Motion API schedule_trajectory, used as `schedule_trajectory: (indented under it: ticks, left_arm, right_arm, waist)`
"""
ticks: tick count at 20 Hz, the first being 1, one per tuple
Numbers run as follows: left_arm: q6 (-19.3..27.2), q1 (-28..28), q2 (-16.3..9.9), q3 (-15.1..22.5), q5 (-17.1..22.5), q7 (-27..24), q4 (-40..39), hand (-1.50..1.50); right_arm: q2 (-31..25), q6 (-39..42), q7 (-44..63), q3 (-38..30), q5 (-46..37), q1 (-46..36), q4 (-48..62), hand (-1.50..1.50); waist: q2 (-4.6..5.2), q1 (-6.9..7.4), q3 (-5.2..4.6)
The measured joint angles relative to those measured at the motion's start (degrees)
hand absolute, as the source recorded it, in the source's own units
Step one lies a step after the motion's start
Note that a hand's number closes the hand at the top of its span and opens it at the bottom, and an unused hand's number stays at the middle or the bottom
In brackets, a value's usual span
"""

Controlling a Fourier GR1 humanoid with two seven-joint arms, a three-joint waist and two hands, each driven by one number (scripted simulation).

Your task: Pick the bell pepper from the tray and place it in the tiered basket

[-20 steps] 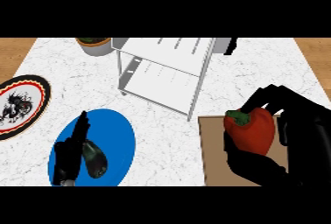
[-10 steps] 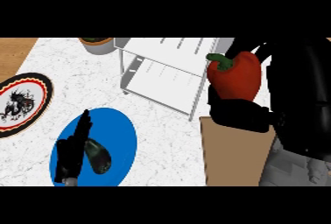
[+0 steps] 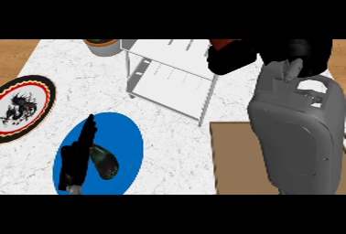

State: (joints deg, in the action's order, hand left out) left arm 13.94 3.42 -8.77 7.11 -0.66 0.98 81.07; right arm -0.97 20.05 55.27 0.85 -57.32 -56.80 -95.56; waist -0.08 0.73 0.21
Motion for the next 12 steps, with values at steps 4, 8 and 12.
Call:
schedule_trajectory:
  ticks: [4,8,12]
  left_arm:
    - [-0.38,0.51,-0.08,-0.18,-0.17,0.15,0.77,0.0]
    - [-0.05,0.54,0.26,-0.08,-0.82,1.02,1.26,0.0]
    - [-0.55,0.14,0.31,-0.5,-0.95,0.49,0.28,0.0]
  right_arm:
    - [0.32,-4.84,-3.26,-0.36,-0.12,-1.79,9.62,1.5]
    - [0.72,-9.89,-5.22,0.38,-0.23,-4.06,19.38,1.5]
    - [0.79,-15.28,-6.69,0.73,-0.66,-6.32,29.02,1.5]
  waist:
    - [0.1,0.2,-0.01]
    - [0.19,0.4,-0.02]
    - [0.24,0.54,0.01]
